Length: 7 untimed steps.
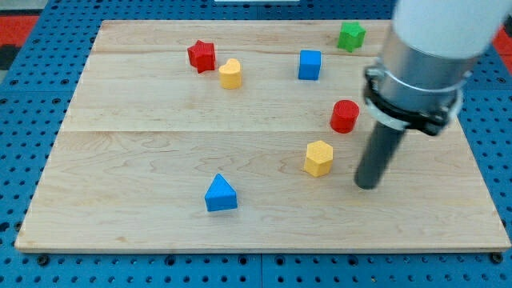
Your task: Push the yellow hexagon below the heart
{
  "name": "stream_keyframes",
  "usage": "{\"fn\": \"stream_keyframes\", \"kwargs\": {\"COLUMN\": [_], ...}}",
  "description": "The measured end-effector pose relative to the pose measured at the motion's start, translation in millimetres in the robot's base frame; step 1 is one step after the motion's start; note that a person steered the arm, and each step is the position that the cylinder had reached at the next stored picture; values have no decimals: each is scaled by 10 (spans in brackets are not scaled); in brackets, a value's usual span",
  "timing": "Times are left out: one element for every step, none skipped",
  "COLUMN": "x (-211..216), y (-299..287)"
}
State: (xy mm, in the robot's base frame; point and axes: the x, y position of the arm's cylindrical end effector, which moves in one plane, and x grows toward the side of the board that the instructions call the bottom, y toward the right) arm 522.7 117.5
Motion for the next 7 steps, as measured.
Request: {"fn": "stream_keyframes", "kwargs": {"x": [-163, -269, -140, -72, -323, -542, -619], "y": [-542, -1018, -898, -382, -378, -565, -1190]}}
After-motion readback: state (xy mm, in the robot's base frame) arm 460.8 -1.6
